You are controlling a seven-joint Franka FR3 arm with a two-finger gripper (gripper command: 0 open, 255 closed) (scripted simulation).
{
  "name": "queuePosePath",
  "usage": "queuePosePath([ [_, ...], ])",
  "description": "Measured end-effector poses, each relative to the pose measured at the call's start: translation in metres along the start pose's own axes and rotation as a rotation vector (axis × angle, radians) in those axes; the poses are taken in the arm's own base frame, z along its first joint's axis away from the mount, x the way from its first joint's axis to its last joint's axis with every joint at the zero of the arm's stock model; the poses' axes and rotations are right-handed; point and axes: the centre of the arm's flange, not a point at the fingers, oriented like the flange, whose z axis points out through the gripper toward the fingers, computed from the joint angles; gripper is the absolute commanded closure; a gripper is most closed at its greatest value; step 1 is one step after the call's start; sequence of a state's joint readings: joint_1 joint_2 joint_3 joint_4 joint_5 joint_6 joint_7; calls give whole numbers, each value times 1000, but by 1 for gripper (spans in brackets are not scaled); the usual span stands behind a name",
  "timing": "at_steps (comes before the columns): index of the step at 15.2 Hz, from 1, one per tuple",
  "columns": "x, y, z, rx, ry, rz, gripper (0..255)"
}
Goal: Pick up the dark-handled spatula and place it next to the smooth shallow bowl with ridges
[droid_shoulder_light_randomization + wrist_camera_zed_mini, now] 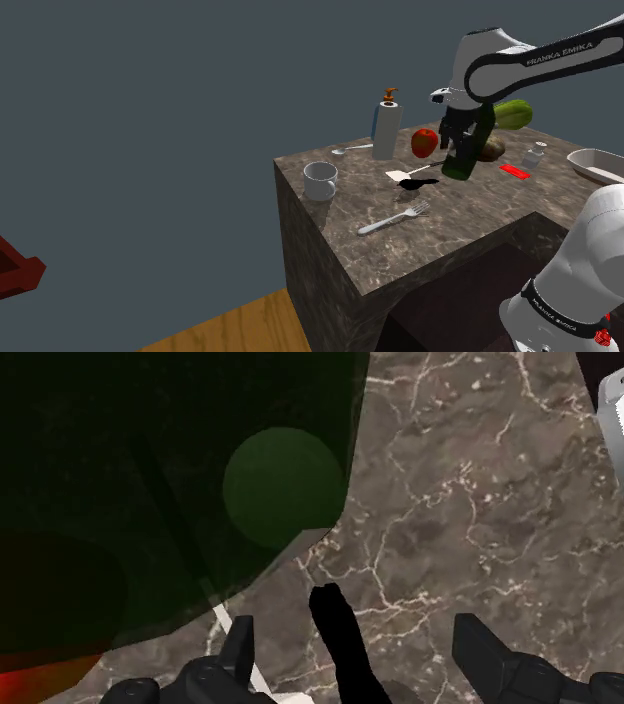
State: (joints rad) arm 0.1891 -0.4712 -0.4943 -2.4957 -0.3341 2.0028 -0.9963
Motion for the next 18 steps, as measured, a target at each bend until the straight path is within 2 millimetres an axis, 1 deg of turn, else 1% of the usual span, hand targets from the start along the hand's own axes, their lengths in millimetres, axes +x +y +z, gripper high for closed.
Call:
queuePosePath([
  [2,4,23,11,-11,9,-108,0],
  [3,8,31,18,-16,13,-165,0],
  [6,28,59,35,-32,25,-326,0],
  [7,32,63,37,-36,28,-365,0],
  [10,33,71,54,-41,29,-401,0],
  [14,35,73,77,-41,29,-406,0],
  [18,35,73,83,-42,29,-406,0],
])
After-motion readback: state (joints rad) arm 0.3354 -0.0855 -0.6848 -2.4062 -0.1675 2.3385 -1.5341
